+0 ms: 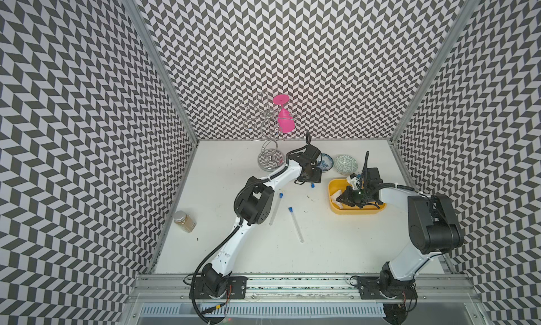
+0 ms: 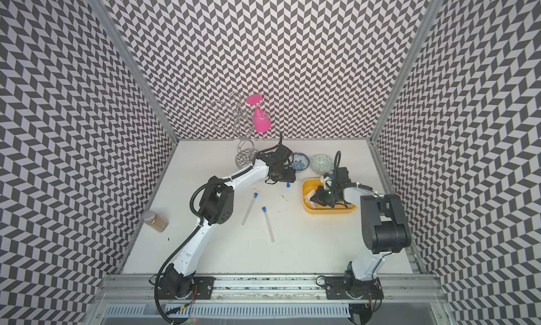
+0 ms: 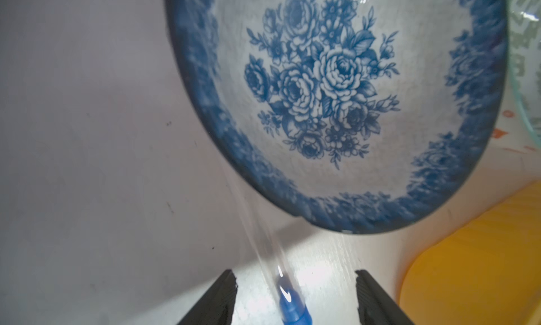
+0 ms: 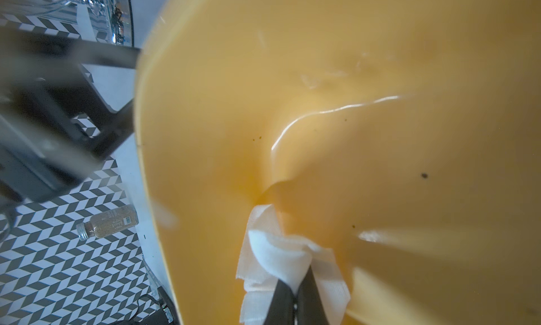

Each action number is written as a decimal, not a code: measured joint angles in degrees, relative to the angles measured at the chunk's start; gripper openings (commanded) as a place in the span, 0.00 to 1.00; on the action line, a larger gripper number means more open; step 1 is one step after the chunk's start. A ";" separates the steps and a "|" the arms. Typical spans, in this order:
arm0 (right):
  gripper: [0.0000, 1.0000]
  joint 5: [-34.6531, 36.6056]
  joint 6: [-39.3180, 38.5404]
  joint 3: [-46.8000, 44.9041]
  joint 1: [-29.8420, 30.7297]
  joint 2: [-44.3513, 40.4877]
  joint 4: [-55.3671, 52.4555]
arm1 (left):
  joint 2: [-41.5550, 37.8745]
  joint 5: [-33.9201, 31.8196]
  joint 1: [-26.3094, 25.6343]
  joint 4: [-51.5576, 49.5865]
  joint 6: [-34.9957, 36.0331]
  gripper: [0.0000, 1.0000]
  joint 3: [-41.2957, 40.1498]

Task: Wipe the exteriors of test tubes
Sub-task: Pick up the test tube at the center of the board.

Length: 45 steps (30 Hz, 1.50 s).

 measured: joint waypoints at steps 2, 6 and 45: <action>0.00 -0.22 0.02 0.00 0.00 0.00 0.11 | 0.55 -0.11 0.00 -0.28 -0.44 0.52 0.00; 0.00 -0.48 0.37 -0.13 0.00 0.00 0.74 | 0.96 -0.35 -0.02 -0.74 -0.24 0.42 0.13; 0.00 -4.63 4.33 4.15 11.78 2.62 4.39 | -33.97 4.00 3.48 4.90 4.24 0.12 -33.51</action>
